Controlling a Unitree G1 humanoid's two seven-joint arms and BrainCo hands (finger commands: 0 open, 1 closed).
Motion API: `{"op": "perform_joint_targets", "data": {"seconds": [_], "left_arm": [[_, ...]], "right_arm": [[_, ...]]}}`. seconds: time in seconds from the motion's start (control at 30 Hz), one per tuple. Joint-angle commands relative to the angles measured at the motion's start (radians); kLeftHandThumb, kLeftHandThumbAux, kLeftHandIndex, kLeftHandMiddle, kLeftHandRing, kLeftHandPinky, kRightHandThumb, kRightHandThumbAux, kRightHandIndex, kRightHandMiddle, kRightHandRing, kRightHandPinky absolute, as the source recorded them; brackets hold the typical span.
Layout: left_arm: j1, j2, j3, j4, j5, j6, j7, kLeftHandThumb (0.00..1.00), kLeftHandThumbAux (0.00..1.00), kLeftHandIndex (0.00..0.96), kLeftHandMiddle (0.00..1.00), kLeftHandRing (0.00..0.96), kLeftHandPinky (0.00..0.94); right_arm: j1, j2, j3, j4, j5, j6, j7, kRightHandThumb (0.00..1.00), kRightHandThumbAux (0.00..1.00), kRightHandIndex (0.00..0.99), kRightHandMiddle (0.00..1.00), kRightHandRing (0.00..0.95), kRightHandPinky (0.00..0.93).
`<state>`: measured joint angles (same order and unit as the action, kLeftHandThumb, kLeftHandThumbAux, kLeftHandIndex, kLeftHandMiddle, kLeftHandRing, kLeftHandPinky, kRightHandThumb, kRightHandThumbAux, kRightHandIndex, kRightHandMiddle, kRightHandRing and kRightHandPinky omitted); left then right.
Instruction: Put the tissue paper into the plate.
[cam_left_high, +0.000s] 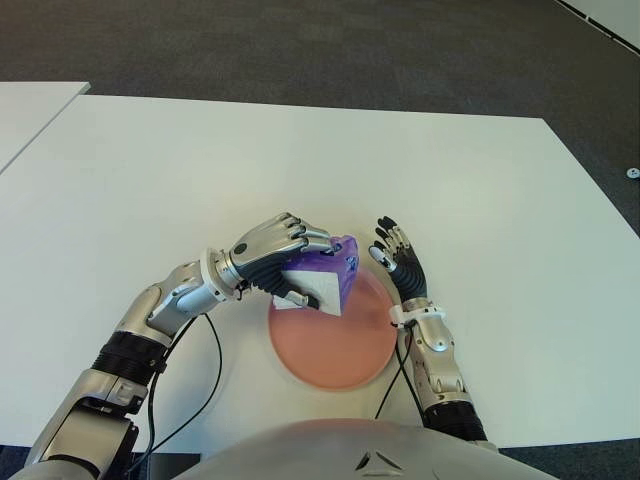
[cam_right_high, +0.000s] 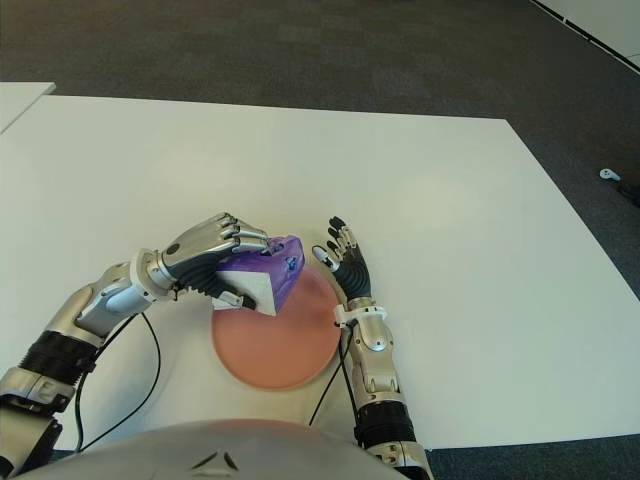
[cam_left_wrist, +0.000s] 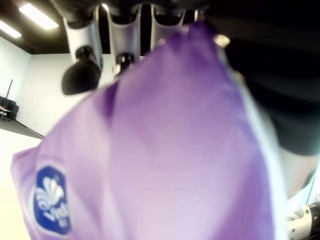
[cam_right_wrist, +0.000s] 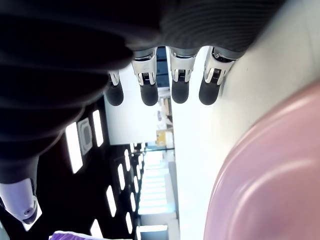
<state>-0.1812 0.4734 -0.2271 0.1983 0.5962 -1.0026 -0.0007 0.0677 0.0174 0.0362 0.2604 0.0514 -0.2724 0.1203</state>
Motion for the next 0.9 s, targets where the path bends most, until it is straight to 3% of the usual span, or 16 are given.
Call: {"op": "perform_joint_targets", "data": {"seconds": [0.03,0.5,0.9], "left_arm": [[-0.005,0.001,-0.04,0.034,-0.079,-0.016,-0.041,0.724,0.702,0.443,0.824,0.816,0.795],[0.032,0.016,-0.104,0.037,-0.199,0.044,-0.178,0.717,0.703,0.443,0.778,0.773,0.748],[0.019,0.031,-0.129,0.062,-0.145,-0.054,-0.196,0.693,0.7,0.441,0.768,0.732,0.706]], "right_arm": [[0.064,0.002,0.006,0.087,-0.011,0.079,-0.008,0.0,0.557,0.0,0.0,0.0,0.0],[0.065,0.002,0.006,0.083,-0.013,0.08,-0.011,0.0,0.546,0.0,0.0,0.0,0.0],[0.07,0.005,0.008,0.075,-0.014,0.085,-0.015,0.0,0.548,0.0,0.0,0.0,0.0]]}}
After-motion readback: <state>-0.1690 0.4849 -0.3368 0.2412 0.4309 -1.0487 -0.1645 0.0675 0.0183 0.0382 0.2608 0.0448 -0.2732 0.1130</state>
